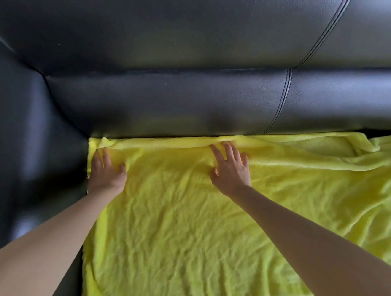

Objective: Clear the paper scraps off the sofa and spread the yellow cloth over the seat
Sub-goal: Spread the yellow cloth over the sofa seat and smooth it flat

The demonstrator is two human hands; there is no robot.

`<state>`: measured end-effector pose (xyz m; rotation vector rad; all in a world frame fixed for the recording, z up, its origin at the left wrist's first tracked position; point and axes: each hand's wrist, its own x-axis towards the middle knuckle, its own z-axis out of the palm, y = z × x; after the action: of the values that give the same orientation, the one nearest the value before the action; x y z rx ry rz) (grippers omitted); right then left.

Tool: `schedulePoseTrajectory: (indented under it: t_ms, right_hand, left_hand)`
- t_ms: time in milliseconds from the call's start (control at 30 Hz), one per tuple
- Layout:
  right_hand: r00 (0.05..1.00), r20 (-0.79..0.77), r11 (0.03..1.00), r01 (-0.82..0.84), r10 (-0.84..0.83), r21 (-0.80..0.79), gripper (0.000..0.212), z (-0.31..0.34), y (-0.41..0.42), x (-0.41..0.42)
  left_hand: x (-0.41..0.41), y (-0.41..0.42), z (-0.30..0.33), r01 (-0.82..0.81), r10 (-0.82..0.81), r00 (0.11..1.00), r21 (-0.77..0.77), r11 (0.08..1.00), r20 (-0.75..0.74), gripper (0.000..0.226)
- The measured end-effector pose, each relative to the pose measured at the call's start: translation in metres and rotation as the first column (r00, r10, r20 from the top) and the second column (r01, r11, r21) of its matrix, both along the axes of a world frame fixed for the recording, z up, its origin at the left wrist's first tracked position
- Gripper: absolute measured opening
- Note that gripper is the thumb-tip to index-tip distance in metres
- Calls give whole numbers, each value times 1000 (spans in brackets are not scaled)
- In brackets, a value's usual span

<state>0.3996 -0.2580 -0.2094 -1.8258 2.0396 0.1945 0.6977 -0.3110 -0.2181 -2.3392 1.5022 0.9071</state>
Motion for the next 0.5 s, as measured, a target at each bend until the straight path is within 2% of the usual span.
schedulePoseTrajectory:
  t_ms: [100,233,267,300,367,433,500]
  right_hand:
    - [995,42,995,89,-91,43,69,-1,-2,-3]
    - [996,65,992,53,-61,114,70,-2,-5,-6]
    - [997,67,989,34,-44,144,70,-3,-7,-7]
    - [997,69,985,14,-26,170,69,-2,-9,-9]
    - [997,81,985,-25,11,172,64,1,-11,-15]
    - [995,99,998,-27,21,56,49,7,-14,-27]
    - [998,61,994,19,-12,-109,35,13,-15,-48]
  left_hand:
    - [-15,-9,0,-74,75,997,-23,997,35,66]
    - [-42,-6,4,-192,226,972,-331,924,69,59]
    - [-52,0,5,-169,209,976,-394,903,61,59]
    - [-65,9,6,-95,133,990,-439,893,56,59]
    - [-94,33,5,127,-127,991,-485,865,34,62]
    - [-125,55,2,351,-398,917,-479,804,4,66]
    - [-152,70,0,511,-578,816,-458,728,-8,68]
